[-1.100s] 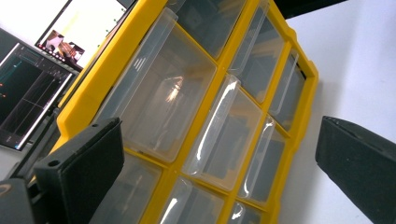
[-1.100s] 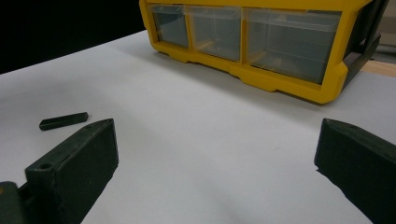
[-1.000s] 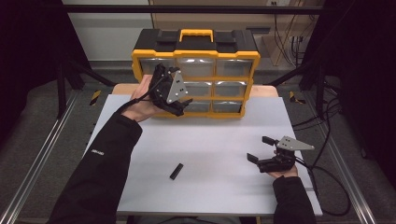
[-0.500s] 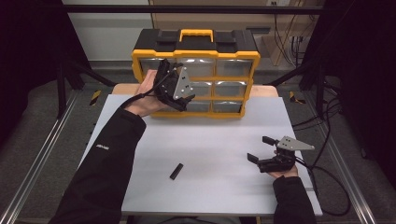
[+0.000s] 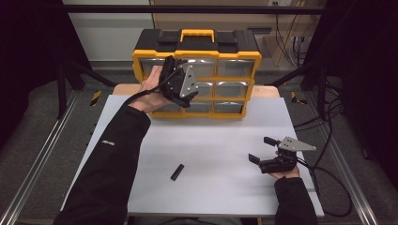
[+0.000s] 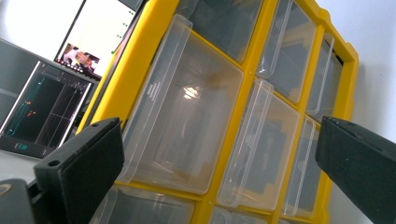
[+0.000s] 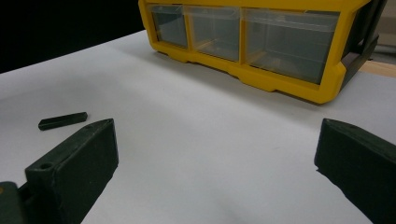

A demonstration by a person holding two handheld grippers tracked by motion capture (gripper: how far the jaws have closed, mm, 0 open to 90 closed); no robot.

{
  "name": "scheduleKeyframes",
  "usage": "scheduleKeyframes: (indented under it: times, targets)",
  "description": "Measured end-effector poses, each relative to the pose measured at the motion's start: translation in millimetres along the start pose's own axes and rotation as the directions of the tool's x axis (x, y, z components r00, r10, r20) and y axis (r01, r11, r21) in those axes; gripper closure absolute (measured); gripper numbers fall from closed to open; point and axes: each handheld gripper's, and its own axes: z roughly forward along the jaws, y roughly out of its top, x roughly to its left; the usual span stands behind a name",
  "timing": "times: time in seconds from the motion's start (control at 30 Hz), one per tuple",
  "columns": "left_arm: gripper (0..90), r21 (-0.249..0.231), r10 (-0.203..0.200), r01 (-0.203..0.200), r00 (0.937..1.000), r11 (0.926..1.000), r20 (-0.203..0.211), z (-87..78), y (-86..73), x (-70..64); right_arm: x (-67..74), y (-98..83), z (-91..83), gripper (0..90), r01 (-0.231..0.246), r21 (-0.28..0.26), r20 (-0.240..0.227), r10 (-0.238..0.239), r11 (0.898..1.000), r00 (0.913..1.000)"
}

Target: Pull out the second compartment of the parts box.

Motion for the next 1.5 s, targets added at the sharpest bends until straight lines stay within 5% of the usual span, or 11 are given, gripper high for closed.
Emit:
scheduleKeyframes:
  times: [0.9, 1.07, 1.5]
  targets:
    - [1.3, 0.067, 0.115, -0.112, 0.9928, 0.9914, -0.033, 23.4, 5.1, 0.3, -0.1, -0.1, 0.1, 0.1, 0.0, 0.001, 0.0, 0.0, 1.0, 1.0]
    - [2.2, 0.088, 0.166, -0.162, 0.9847, 0.983, -0.051, 27.1, 3.1, -2.1, 0.0, 0.1, -0.1, 0.1, -0.002, -0.001, -0.002, 0.002, 1.0, 1.0]
    - [3.5, 0.094, 0.211, -0.202, 0.973, 0.9748, -0.093, 31.5, 2.2, -3.6, 0.0, 0.0, 0.0, 0.1, -0.001, 0.0, -0.002, 0.001, 1.0, 1.0]
